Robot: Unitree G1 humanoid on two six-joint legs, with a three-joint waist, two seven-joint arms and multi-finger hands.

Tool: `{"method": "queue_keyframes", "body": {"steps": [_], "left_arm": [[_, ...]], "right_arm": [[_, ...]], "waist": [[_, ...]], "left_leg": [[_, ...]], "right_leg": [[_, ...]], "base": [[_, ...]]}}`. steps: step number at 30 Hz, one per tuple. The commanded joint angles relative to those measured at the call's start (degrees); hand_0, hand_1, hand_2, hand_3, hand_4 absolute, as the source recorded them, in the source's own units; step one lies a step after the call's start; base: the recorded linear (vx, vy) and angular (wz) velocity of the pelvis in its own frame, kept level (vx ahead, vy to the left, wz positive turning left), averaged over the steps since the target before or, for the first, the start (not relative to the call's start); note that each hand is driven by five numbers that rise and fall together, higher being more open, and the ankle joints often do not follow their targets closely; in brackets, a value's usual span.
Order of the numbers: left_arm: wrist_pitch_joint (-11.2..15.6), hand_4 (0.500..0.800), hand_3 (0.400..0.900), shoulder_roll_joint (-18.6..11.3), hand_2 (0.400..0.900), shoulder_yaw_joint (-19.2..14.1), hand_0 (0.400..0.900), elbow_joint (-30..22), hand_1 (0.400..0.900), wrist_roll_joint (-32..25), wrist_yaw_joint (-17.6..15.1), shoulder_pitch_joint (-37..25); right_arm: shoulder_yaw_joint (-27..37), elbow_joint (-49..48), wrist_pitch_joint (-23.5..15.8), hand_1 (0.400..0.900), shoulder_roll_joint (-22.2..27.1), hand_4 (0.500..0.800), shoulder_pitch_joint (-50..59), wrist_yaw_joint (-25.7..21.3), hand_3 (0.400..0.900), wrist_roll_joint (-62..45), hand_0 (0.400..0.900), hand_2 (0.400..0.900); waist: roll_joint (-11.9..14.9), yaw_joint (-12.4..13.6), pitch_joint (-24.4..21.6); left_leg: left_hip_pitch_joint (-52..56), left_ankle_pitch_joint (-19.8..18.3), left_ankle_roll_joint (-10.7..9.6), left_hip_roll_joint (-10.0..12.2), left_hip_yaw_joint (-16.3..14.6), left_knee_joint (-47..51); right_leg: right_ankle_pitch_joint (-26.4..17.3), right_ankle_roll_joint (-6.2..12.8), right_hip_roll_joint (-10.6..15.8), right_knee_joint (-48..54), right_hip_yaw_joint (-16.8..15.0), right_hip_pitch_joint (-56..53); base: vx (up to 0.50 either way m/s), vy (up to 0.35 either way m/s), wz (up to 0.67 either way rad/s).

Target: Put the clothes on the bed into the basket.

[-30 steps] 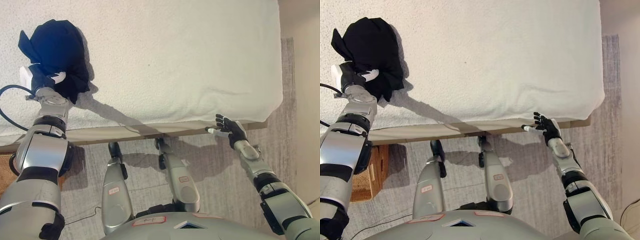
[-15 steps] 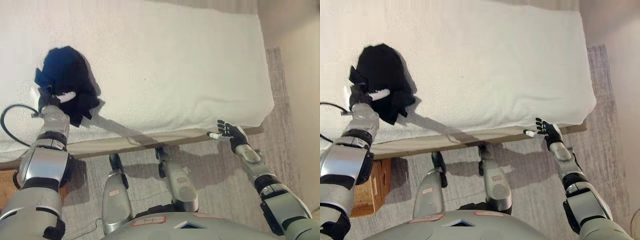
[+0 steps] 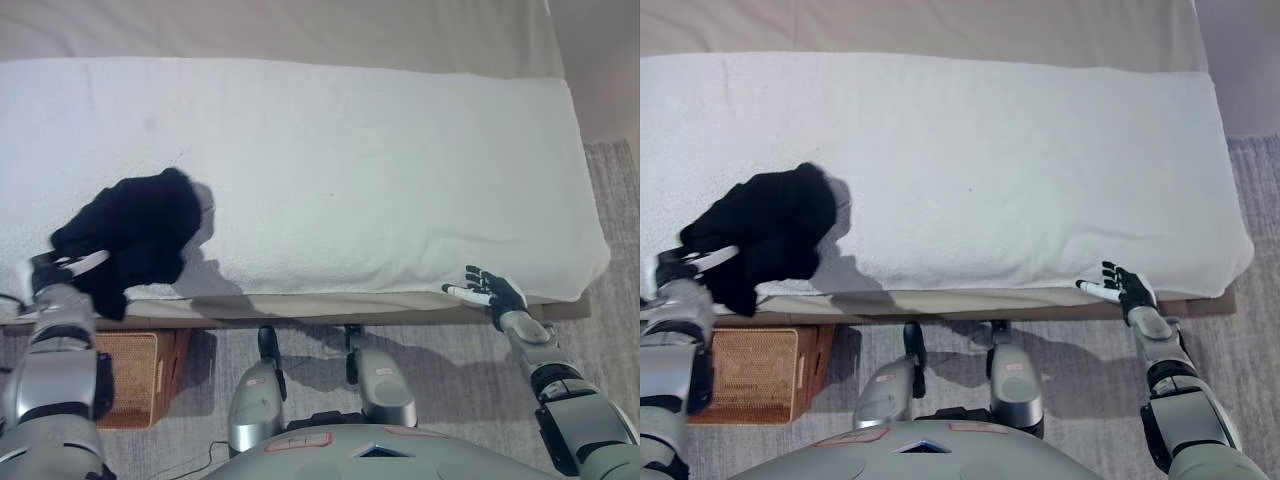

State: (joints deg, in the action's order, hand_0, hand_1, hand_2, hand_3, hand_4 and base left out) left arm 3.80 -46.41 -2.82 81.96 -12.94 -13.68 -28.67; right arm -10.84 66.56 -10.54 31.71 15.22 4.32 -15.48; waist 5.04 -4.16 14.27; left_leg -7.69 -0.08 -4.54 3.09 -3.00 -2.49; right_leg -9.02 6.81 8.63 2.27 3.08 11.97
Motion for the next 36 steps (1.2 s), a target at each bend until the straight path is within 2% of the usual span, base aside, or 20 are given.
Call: {"method": "queue_keyframes", "body": {"steps": [1,3,8,9,11,13,14,16,25,32,33,34,35,36], "left_arm": [[1.9,0.5,0.4,-11.4,0.4,-2.7,0.4,3.2,0.4,3.8,-2.8,3.0],[1.1,0.5,0.4,-14.8,0.4,-6.1,0.4,5.0,0.4,5.6,-2.4,6.2],[0.0,0.5,0.4,-18.5,0.4,-11.3,0.4,7.6,0.4,7.4,-0.8,11.5],[0.0,0.5,0.4,-18.6,0.4,-11.6,0.4,7.6,0.4,7.4,-0.8,11.8],[-0.6,0.5,0.4,-19.4,0.4,-15.1,0.4,9.5,0.4,7.4,-0.1,15.1],[-0.6,0.5,0.4,-19.4,0.4,-15.6,0.4,9.3,0.4,7.4,-0.1,15.6],[-1.2,0.5,0.4,-19.5,0.4,-18.2,0.4,10.5,0.4,7.2,0.5,18.1],[-1.5,0.5,0.4,-18.7,0.4,-20.8,0.4,11.0,0.4,6.8,1.1,20.7],[-1.6,0.5,0.4,-17.7,0.4,-20.7,0.4,11.5,0.4,6.4,2.5,21.1],[-2.4,0.5,0.4,-16.2,0.4,-22.1,0.4,13.0,0.4,6.1,3.2,22.5],[-2.5,0.553,0.488,-16.2,0.488,-22.5,0.488,13.0,0.488,5.9,3.2,22.8],[-2.6,0.775,0.859,-16.5,0.859,-22.8,0.859,13.1,0.859,5.9,3.6,23.1],[-2.6,0.8,0.9,-16.9,0.9,-23.0,0.9,13.0,0.9,5.9,3.4,23.1],[-2.6,0.8,0.9,-17.1,0.9,-23.1,0.9,12.9,0.9,5.9,3.6,23.2]], "right_arm": [[1.8,-0.9,-2.3,0.9,6.0,0.8,-0.5,-0.2,0.9,0.6,0.9,0.9],[1.9,-3.9,-2.2,0.9,7.0,0.8,-1.4,0.3,0.9,1.2,0.9,0.9],[2.3,-5.4,-1.6,0.9,7.8,0.8,-2.7,1.9,0.9,1.5,0.9,0.9],[2.2,-5.4,-1.6,0.9,7.7,0.8,-2.6,1.9,0.9,1.5,0.9,0.9],[2.7,-5.8,-1.5,0.9,7.6,0.8,-3.0,2.5,0.9,1.3,0.9,0.9],[2.5,-5.9,-1.5,0.9,7.6,0.8,-2.8,2.5,0.9,1.3,0.9,0.9],[3.1,-6.7,-1.3,0.9,7.8,0.8,-3.6,3.0,0.9,1.4,0.9,0.9],[3.1,-7.2,-1.2,0.9,8.0,0.8,-3.9,3.4,0.9,1.5,0.9,0.9],[2.9,-6.1,-0.7,0.9,8.6,0.8,-2.6,4.6,0.9,1.3,0.9,0.9],[3.1,-4.8,-0.3,0.9,8.7,0.8,-1.8,5.2,0.9,1.5,0.9,0.9],[3.2,-5.0,-0.2,0.9,8.8,0.8,-1.9,5.3,0.9,1.7,0.9,0.9],[3.2,-4.9,-0.1,0.9,9.2,0.8,-1.8,5.6,0.9,1.8,0.9,0.9],[3.1,-4.9,-0.1,0.9,9.3,0.8,-1.7,5.7,0.9,1.8,0.9,0.9],[3.1,-5.0,-0.1,0.9,9.4,0.8,-1.7,5.7,0.9,1.8,0.9,0.9]], "waist": [[1.5,1.4,-4.2],[2.1,2.0,-4.3],[2.9,3.0,-4.5],[2.9,2.8,-4.5],[3.3,3.6,-4.3],[3.3,3.4,-4.3],[3.4,4.0,-4.3],[3.4,4.3,-4.3],[4.4,5.9,-3.3],[4.6,6.6,-3.4],[4.6,6.7,-3.5],[4.7,6.8,-3.7],[4.7,6.9,-3.7],[4.8,7.0,-3.7]], "left_leg": [[-1.2,-5.2,-0.8,1.4,0.8,-6.3],[-1.2,-5.4,-0.6,1.3,1.0,-6.5],[-1.6,-5.5,-0.3,1.3,1.5,-7.0],[-1.6,-5.5,-0.2,1.3,1.4,-7.1],[-1.6,-5.8,0.0,1.2,1.4,-7.5],[-1.6,-5.8,0.0,1.2,1.3,-7.5],[-1.5,-6.0,0.2,1.1,1.4,-7.7],[-1.3,-6.1,0.2,1.0,1.4,-7.7],[-2.8,-6.2,0.6,0.3,2.9,-9.6],[-2.5,-6.4,0.7,0.0,3.2,-9.6],[-2.4,-6.4,0.7,0.0,3.2,-9.6],[-2.4,-6.4,0.7,-0.1,3.3,-9.7],[-2.5,-6.4,0.7,-0.1,3.4,-9.8],[-2.6,-6.5,0.8,-0.1,3.4,-9.9]], "right_leg": [[-2.1,4.3,4.1,-4.5,0.0,3.2],[-2.3,4.41,4.0,-4.5,0.0,3.1],[-2.2,4.61,4.1,-4.5,0.2,2.6],[-2.2,4.62,4.1,-4.5,0.2,2.6],[-2.3,4.71,4.3,-4.7,0.2,2.6],[-2.3,4.72,4.3,-4.7,0.1,2.5],[-2.3,4.66,4.3,-4.7,-0.1,2.3],[-2.1,4.65,4.4,-4.8,-0.1,2.0],[-2.1,4.61,4.8,-5.1,0.8,1.7],[-1.6,4.48,5.0,-5.4,1.2,0.8],[-1.5,4.45,5.0,-5.4,1.2,0.8],[-1.5,4.43,5.0,-5.4,1.2,0.7],[-1.5,4.42,5.0,-5.4,1.2,0.7],[-1.5,4.41,5.0,-5.4,1.3,0.7]], "base": [[0.0,0.0,0.0],[-0.01,0.01,-0.02],[-0.01,0.006,0.02],[0.0,0.0,0.0],[-0.01,0.01,-0.02],[-0.01,0.008,-0.02],[0.0,0.034,-0.03],[0.0,0.025,-0.01],[-0.03,0.001,0.08],[0.0,0.003,0.01],[0.0,0.0,0.0],[0.0,0.0,0.0],[0.0,0.0,0.0],[0.0,0.0,0.0]]}}
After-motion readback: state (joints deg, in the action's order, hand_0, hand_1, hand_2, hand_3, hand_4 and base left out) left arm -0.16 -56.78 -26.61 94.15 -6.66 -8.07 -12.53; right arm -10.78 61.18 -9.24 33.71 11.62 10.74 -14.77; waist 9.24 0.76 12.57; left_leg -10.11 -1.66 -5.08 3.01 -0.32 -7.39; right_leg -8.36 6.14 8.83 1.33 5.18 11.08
